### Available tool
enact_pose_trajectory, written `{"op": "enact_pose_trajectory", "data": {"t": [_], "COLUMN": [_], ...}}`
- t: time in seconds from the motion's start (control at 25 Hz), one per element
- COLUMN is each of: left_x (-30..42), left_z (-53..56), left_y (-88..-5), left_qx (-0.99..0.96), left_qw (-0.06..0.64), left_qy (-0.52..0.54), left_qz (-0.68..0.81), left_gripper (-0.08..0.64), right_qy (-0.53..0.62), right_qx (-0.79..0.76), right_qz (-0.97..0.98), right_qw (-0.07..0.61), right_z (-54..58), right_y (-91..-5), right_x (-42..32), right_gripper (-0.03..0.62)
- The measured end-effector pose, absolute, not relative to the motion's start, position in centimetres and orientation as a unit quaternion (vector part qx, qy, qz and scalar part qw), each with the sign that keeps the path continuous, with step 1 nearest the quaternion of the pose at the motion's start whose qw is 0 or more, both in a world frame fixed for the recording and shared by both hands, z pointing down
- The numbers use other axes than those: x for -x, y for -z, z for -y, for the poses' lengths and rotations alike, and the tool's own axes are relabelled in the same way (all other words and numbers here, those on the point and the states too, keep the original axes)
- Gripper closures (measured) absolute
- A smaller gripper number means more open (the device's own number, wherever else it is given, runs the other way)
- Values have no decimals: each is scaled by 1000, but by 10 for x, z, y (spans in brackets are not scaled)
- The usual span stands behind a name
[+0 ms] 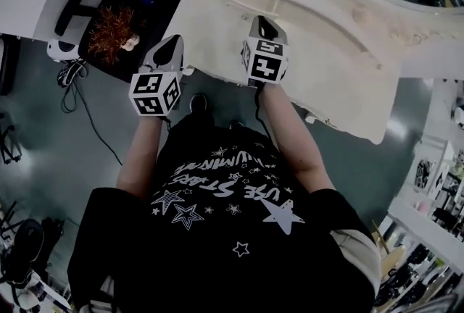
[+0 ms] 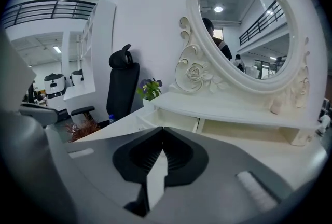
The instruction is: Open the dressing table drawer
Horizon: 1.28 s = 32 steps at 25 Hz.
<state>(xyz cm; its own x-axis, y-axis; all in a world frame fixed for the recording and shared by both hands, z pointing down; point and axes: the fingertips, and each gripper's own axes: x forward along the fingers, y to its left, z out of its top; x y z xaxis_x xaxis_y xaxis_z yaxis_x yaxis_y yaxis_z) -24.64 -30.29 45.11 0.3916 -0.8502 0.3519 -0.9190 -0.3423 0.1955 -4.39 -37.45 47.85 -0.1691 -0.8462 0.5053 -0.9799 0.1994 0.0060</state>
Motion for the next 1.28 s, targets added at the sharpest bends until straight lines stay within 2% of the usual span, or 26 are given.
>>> {"op": "enact_pose_trajectory", "data": {"t": [0.68, 1.28], "left_x": [190, 203], "left_z": [143, 64], "left_y": [-450, -444], "left_qx": [-726, -696], "left_qw": [185, 182], "left_qy": [-62, -53], "left_qz": [660, 692], "left_gripper": [558, 558], "right_qy": [-112, -121], "right_qx": [-463, -422], "right_qz": [855, 874], "right_qw": [206, 206], "right_z": [271, 206], "right_y": [-459, -469], "right_x": [15, 26], "right_gripper": [565, 565]}}
